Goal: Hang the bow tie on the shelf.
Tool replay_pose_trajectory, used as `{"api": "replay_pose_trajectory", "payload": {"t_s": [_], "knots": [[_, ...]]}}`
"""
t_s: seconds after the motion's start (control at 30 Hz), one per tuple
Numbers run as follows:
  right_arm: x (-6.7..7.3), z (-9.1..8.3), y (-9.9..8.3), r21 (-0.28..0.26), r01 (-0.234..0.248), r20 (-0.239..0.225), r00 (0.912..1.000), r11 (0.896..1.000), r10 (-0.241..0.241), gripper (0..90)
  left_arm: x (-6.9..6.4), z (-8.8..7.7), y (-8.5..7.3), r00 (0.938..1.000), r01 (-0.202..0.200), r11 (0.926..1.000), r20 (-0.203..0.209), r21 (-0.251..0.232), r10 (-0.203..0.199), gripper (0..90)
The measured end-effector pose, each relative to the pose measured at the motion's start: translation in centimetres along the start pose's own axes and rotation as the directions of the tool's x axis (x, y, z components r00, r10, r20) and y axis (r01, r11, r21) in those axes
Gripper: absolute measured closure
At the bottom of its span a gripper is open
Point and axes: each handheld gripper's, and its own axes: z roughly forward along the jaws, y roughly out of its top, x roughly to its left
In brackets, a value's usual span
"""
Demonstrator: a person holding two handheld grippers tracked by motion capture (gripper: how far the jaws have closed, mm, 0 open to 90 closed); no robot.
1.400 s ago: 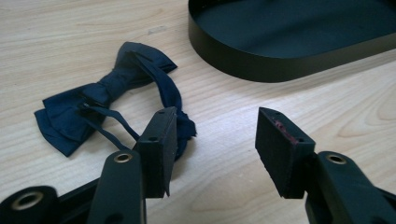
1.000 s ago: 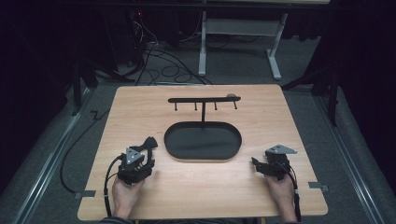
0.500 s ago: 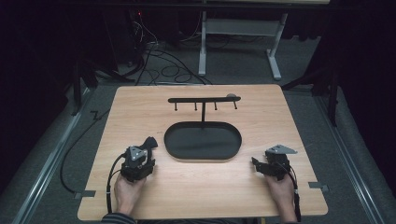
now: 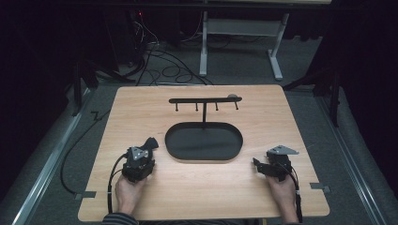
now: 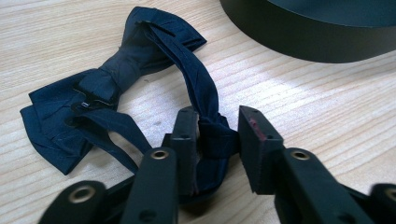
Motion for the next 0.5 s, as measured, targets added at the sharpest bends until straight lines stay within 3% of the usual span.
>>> {"api": "replay_pose_trajectory", "payload": {"t_s": [0.23,0.5], "knots": [[0.0,0.0,0.0,0.000,0.000,0.000,1.0000,1.000,0.000,35.4,0.1,-0.2,-0.1,1.0000,-0.001,1.0000,0.005,-0.008,0.001,74.1],[0.0,0.0,0.0,0.000,0.000,0.000,1.0000,1.000,0.000,35.4,0.3,-1.7,0.3,0.9999,0.000,0.9987,0.013,-0.051,0.001,75.9]]}}
